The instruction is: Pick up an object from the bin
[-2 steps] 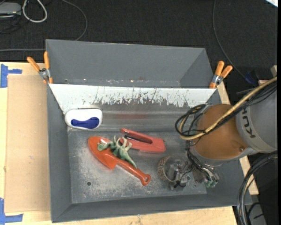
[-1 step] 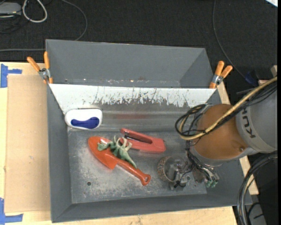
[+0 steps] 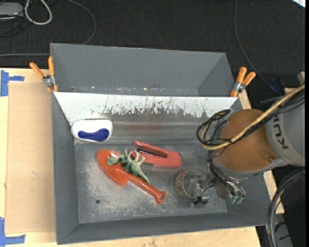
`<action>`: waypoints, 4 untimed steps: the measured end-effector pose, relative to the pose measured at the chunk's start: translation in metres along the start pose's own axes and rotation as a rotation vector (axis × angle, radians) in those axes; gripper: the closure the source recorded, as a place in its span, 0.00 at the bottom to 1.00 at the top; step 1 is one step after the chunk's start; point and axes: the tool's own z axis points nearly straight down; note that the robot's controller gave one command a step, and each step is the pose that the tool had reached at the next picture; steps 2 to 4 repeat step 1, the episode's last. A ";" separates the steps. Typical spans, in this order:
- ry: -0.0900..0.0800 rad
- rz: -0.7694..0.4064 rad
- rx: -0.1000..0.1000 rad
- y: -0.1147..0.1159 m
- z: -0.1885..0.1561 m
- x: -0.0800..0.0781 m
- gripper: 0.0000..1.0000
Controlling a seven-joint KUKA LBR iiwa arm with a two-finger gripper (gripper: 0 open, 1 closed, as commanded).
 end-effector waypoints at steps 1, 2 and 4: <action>0.004 0.000 -0.001 0.001 -0.035 0.002 1.00; 0.004 0.000 -0.001 0.001 -0.035 0.002 1.00; 0.004 0.000 -0.001 0.001 -0.035 0.002 1.00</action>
Offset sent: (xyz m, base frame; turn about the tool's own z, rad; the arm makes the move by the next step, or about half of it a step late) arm -0.0005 0.0004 0.0670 -0.0002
